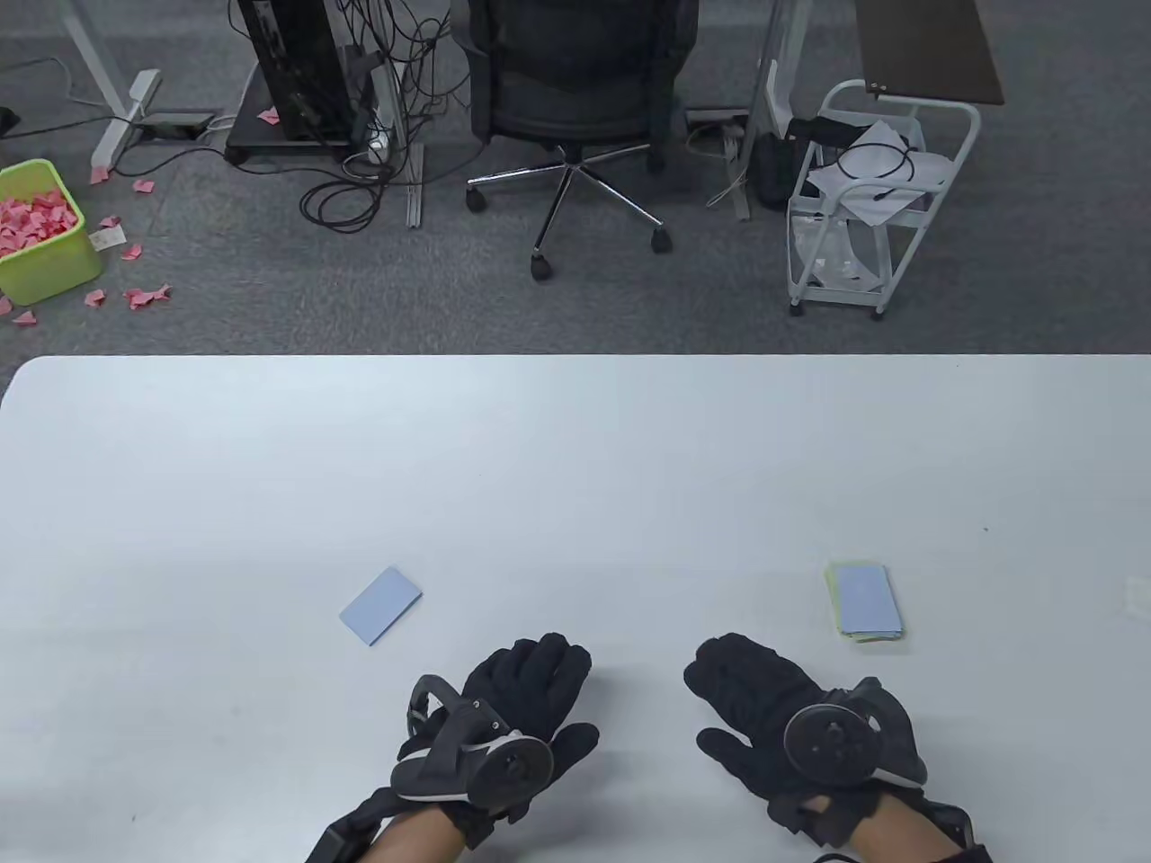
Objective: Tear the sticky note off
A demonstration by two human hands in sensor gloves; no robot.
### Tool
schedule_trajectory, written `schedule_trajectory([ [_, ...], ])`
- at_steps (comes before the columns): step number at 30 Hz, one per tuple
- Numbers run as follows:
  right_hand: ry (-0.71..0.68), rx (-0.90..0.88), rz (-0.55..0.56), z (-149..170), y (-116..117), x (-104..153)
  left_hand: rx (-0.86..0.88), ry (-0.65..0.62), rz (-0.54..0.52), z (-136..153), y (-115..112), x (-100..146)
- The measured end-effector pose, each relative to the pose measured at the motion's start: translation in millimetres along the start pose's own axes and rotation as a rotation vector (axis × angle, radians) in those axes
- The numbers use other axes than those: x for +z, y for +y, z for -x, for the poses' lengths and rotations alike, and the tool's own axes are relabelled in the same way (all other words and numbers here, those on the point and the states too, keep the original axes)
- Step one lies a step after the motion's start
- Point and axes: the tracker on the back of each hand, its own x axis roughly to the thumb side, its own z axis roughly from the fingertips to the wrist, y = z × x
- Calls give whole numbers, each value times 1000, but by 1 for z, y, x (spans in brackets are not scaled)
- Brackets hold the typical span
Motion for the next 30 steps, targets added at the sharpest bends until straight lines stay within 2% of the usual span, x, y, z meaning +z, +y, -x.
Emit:
schedule_trajectory([
  [9,7,-5,6,-2,-4,2,-35,19,35,2,-2,-3],
  [14,5,-6,14,-3,-6,2,-34,96,29,21,-2,-3],
  [16,4,-2,9,-4,-6,2,-4,155,28,38,-6,-3],
  [19,4,-8,4,-4,-5,2,29,277,96,68,-13,0],
  [27,8,-12,-22,-2,-1,0,63,586,100,142,-6,16],
  [30,11,-11,-24,-2,-1,0,50,662,116,163,-8,19],
])
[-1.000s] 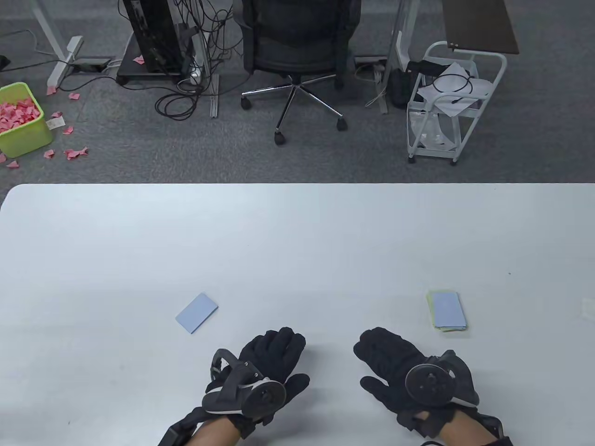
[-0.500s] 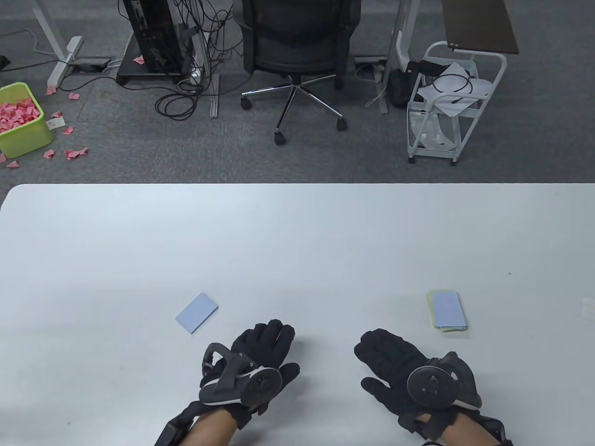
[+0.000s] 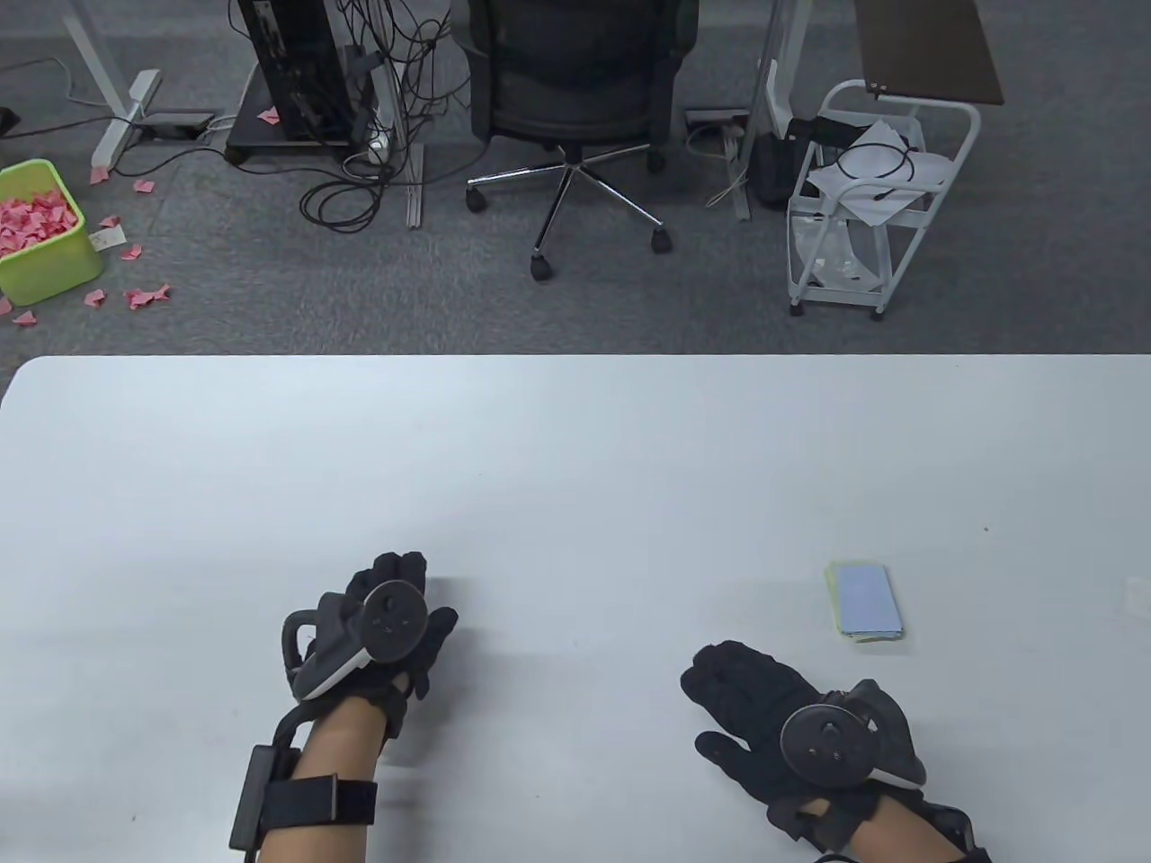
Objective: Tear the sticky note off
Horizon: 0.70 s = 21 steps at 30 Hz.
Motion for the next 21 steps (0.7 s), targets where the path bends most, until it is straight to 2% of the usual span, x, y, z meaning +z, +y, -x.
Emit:
schedule_trajectory([
  [5,14,-7,6,2,-2,1,-41,153,70,29,-9,-14],
  [6,17,-7,6,2,-2,1,-33,174,112,33,-14,-16],
  [12,24,-8,-3,2,-2,1,-38,142,169,31,-30,-23],
  [15,29,-10,-13,3,0,0,-9,136,102,29,-28,-24],
  [21,31,-13,-22,3,0,-1,-113,92,156,19,-32,-22],
])
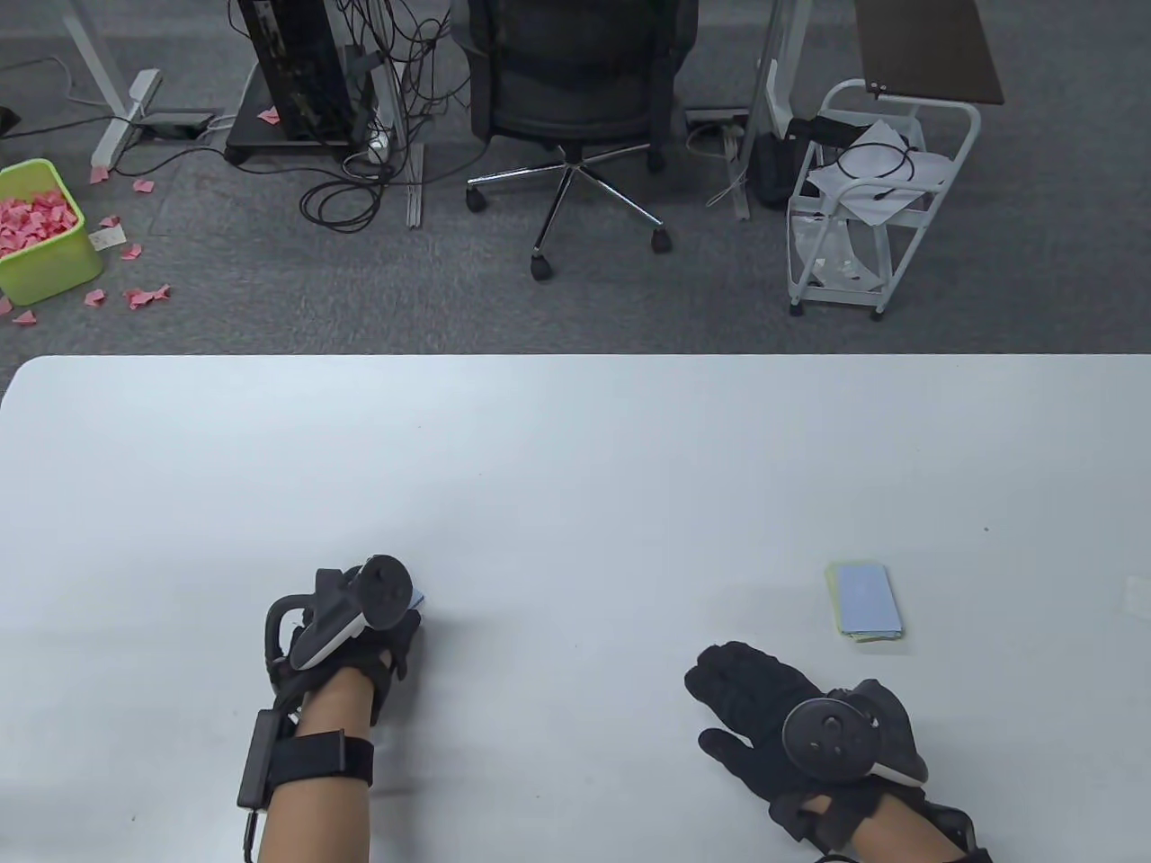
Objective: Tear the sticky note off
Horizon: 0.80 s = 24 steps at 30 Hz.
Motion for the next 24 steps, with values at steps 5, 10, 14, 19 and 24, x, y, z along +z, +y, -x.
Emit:
schedule_trajectory([
  [5,2,-6,-3,0,0,1,75,6,-35,-6,2,9],
  [10,8,-26,0,1,-1,1,197,-74,-125,-30,7,27],
  [14,21,-42,-18,4,2,1,228,-207,-232,-72,11,49],
  [19,44,-73,-33,8,5,2,202,-378,-284,-123,19,77],
  [24,70,-115,-32,12,6,2,158,-538,-400,-157,31,103],
])
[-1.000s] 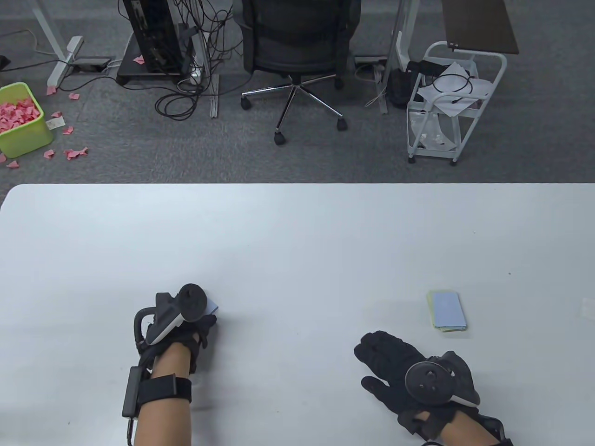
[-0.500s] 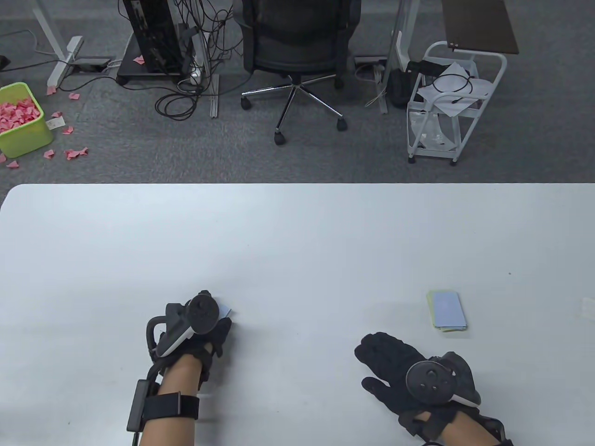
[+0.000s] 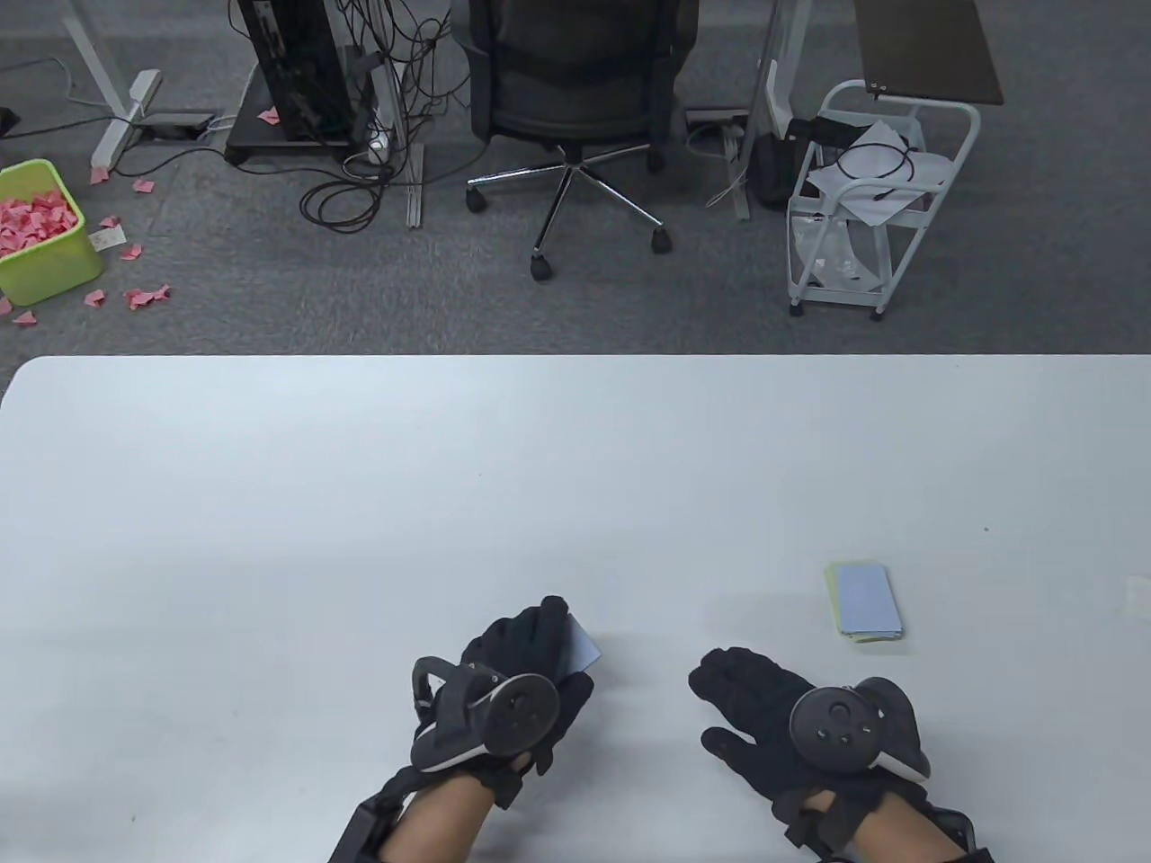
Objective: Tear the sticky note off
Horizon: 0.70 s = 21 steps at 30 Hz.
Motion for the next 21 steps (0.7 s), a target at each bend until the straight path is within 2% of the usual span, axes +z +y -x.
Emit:
schedule_trajectory([
  [4,27,-78,-24,3,7,-2,-37,-138,-17,-23,-1,1],
  [10,71,-233,-68,5,18,-6,-26,-204,-43,-40,-1,2],
  [13,134,-418,-131,6,26,-9,-38,-225,-69,-47,0,2],
  [15,166,-629,-187,5,34,-10,-51,-236,-78,-51,0,1],
  [17,175,-756,-221,3,39,-11,-54,-238,-80,-55,-1,1],
  [21,195,-907,-240,-2,46,-13,-96,-269,-92,-65,-2,1],
])
